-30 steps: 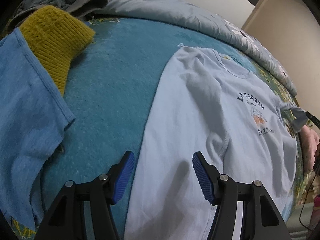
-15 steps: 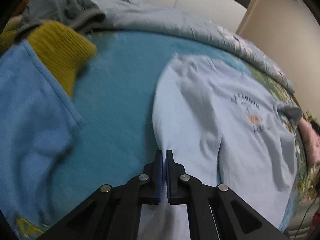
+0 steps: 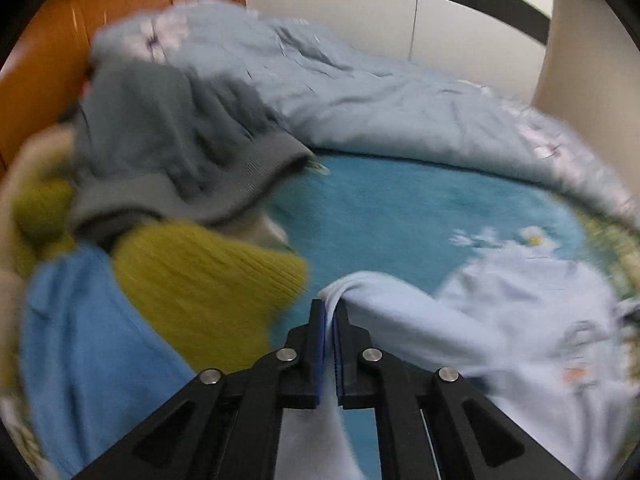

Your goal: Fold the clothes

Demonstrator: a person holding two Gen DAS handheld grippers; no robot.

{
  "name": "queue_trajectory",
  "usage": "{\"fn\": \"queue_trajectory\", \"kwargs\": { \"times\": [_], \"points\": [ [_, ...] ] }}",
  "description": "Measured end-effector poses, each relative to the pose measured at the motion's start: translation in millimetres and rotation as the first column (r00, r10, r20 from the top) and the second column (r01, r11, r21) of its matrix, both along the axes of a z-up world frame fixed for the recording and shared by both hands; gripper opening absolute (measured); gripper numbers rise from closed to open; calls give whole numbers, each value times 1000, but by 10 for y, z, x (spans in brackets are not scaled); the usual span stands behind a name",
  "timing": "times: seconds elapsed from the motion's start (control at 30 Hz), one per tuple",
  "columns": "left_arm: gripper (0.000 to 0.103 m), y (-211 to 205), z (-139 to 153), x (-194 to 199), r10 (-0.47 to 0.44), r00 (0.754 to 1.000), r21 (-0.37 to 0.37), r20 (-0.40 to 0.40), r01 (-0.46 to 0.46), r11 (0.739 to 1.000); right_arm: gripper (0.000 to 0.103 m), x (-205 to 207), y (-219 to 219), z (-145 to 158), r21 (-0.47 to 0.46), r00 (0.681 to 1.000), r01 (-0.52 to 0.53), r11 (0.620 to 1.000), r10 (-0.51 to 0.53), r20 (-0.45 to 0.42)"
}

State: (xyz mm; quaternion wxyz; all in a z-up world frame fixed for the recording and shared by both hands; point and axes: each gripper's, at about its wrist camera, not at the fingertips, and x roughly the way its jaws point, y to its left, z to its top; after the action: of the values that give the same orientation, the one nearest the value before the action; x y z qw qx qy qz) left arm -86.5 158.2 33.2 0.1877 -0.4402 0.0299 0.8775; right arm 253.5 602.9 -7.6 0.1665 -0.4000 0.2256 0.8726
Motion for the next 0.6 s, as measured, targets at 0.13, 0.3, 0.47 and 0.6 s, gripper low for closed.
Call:
{"fn": "queue_trajectory", "kwargs": {
  "times": [0.13, 0.3, 0.47, 0.6],
  "points": [
    [53, -90, 60, 415, -27, 1000, 46, -14, 27, 999, 59, 16, 12, -236, -90, 1000, 0, 996, 2, 16],
    [61, -231, 124, 1008, -86, 996, 165, -12, 87, 982, 61, 17, 5, -343, -180, 999, 26, 983, -32, -31],
    [62, -142, -122, 1411, -191, 974, 265, 120, 154, 952, 6, 61, -20, -402, -373, 991, 10, 928, -58, -118],
    [62, -9, -321, 1669, -244, 951, 258, 190, 191, 947, 6, 316, -178, -174, -300, 982, 18, 954, -74, -176]
  ]
}}
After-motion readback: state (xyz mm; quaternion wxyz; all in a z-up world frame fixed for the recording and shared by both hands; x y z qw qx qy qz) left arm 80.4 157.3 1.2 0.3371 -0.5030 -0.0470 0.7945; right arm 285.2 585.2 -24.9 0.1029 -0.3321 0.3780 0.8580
